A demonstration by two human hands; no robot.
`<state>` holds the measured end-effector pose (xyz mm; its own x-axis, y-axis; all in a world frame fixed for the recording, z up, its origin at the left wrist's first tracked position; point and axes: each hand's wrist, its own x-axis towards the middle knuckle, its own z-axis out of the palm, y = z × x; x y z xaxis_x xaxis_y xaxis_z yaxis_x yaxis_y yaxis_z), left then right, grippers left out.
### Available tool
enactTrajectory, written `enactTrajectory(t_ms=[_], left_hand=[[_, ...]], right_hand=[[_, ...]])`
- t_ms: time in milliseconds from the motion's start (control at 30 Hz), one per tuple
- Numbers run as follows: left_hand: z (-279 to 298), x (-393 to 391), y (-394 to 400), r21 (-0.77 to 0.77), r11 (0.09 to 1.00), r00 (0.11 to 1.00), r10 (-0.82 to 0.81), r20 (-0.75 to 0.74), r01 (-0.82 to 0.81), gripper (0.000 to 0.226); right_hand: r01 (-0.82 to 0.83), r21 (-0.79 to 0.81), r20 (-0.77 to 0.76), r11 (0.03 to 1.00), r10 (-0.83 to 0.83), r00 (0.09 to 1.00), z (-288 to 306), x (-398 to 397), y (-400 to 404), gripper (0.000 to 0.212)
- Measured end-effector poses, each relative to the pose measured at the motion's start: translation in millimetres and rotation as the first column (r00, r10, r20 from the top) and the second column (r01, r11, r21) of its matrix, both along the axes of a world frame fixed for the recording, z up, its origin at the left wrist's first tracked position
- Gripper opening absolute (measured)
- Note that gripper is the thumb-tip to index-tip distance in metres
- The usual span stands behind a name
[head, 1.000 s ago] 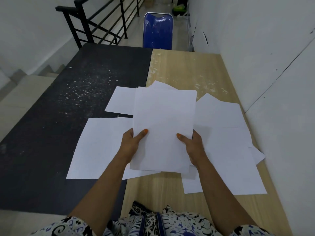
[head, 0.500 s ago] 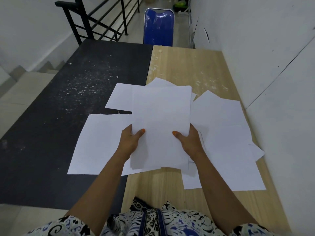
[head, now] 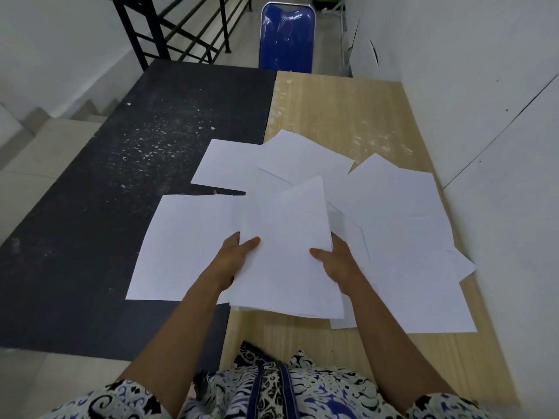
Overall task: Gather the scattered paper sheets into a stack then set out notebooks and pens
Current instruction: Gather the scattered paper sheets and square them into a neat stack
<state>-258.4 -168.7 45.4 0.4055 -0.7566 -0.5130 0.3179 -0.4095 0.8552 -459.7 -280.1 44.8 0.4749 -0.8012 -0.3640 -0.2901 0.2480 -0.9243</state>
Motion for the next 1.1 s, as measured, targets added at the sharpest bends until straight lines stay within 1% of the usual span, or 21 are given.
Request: enactTrajectory(t_ms=[100,267,300,367,400,433,467,500,567,600,633,700,767,800,867,933,1000,1033,1100], left_hand=[[-10,8,2,0.095,0.995,0.99,-0.034,0.137,0.021,0.021],[-19,21,10,0.248,0.968,0.986,-0.083,0.141,0.046,0.021],[-21,25,13,0.256,0.966,0.987,-0.061,0.15,0.021,0.022],[-27,36,20,0.224,0.969,0.981,0.062,0.181,-0.103,0.021],[-31,41,25,0.199,0.963,0.967,0.138,0.216,-0.182,0.021],[-34,49,31,0.183,0.95,0.94,0.194,0.282,-0.251,0.023],[-36,58,37,0.188,0.932,0.902,0.225,0.368,-0.309,0.028],[-39,70,44,0.226,0.905,0.857,0.225,0.463,-0.36,0.036],[-42,91,55,0.347,0.817,0.762,0.164,0.626,-0.461,0.054],[-42,101,60,0.406,0.771,0.74,0.122,0.662,-0.491,0.065],[-42,114,67,0.467,0.734,0.741,0.072,0.668,-0.492,0.076],[-41,129,76,0.566,0.701,0.783,-0.018,0.622,-0.434,0.098],[-44,138,83,0.636,0.69,0.805,-0.129,0.579,-0.346,0.108],[-44,146,86,0.659,0.684,0.81,-0.17,0.561,-0.313,0.109],[-49,154,88,0.638,0.713,0.832,-0.142,0.536,-0.289,0.106],[-55,171,93,0.619,0.741,0.85,-0.127,0.511,-0.261,0.098],[-59,177,98,0.618,0.756,0.852,-0.163,0.497,-0.216,0.079],[-60,182,101,0.594,0.78,0.859,-0.155,0.489,-0.197,0.069],[-58,187,102,0.484,0.855,0.892,-0.062,0.447,-0.183,0.05]], right_hand=[[0.074,0.022,0.023,0.997,-0.074,0.997,-5,1,4,0.037],[0.176,0.071,0.075,0.982,-0.181,0.981,-10,6,5,0.039],[0.188,0.089,0.088,0.978,-0.195,0.977,-11,8,5,0.039],[0.2,0.126,0.096,0.972,-0.213,0.972,-17,15,9,0.038],[0.203,0.137,0.091,0.969,-0.217,0.972,-19,19,12,0.039],[0.201,0.142,0.094,0.969,-0.215,0.972,-21,25,16,0.04],[0.197,0.145,0.092,0.97,-0.211,0.973,-22,32,20,0.041],[0.196,0.152,0.09,0.969,-0.211,0.973,-25,41,25,0.042],[0.182,0.176,0.081,0.968,-0.198,0.977,-28,56,36,0.043],[0.169,0.187,0.075,0.968,-0.186,0.98,-28,63,41,0.044],[0.162,0.198,0.07,0.967,-0.179,0.981,-29,75,47,0.044],[0.159,0.221,0.069,0.962,-0.178,0.982,-31,94,57,0.044],[0.165,0.254,0.067,0.953,-0.187,0.98,-31,112,68,0.043],[0.166,0.269,0.062,0.949,-0.189,0.98,-31,125,72,0.042],[0.147,0.277,0.062,0.95,-0.17,0.983,-31,139,78,0.042],[0.14,0.271,0.049,0.952,-0.159,0.986,-32,157,81,0.04],[0.137,0.287,0.05,0.948,-0.158,0.986,-31,163,82,0.04],[0.134,0.298,0.046,0.945,-0.155,0.987,-33,168,83,0.041],[0.138,0.322,0.038,0.937,-0.159,0.987,-36,175,84,0.043]])
